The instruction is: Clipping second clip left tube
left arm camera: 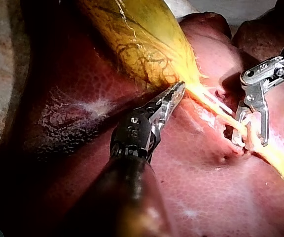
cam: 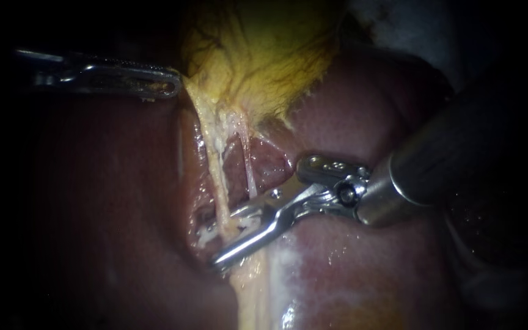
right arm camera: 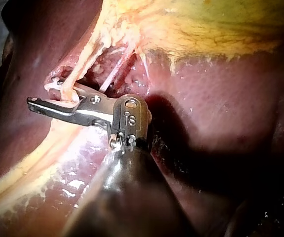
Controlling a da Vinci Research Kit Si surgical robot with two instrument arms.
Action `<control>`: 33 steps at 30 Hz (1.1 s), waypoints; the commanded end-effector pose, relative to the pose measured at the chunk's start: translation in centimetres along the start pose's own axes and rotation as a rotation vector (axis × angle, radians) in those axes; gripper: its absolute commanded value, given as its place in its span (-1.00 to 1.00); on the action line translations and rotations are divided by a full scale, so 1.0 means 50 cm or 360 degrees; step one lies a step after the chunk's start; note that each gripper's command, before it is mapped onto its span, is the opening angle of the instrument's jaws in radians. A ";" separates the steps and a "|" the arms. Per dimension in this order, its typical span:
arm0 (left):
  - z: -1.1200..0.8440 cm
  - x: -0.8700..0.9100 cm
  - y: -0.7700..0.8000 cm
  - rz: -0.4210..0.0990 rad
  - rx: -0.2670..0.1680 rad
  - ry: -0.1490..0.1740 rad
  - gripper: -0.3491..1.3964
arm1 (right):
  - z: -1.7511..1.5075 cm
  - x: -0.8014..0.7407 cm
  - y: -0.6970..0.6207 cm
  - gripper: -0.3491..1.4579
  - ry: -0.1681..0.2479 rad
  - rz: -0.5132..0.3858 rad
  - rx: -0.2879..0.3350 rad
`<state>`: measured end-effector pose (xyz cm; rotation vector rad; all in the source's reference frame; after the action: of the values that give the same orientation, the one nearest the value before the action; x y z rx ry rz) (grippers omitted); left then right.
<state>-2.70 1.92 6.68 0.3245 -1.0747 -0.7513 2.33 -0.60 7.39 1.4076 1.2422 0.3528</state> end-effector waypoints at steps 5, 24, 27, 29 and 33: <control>-0.0003 0.0001 0.0000 0.0000 0.0001 0.0000 -1.00 | 0.0005 -0.0005 0.0007 -0.28 -0.0003 -0.0005 0.0005; -0.0006 0.0000 0.0001 0.0000 0.0003 0.0000 -1.00 | 0.0006 -0.0019 0.0061 -1.00 0.0046 -0.0050 -0.0030; -0.0007 0.0000 0.0000 0.0000 0.0003 0.0000 -1.00 | 0.0007 -0.0036 0.0071 -1.00 0.0039 -0.0056 -0.0024; -0.0007 0.0000 0.0000 0.0000 0.0003 0.0000 -1.00 | 0.0008 -0.0045 0.0074 -1.00 0.0035 -0.0059 -0.0020; -0.0007 0.0000 0.0000 0.0000 0.0003 0.0001 -1.00 | 0.0009 -0.0047 0.0076 -1.00 0.0033 -0.0061 -0.0019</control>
<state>-2.67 1.92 6.67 0.3263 -1.0752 -0.7498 2.45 -0.73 7.81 1.3706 1.2806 0.3496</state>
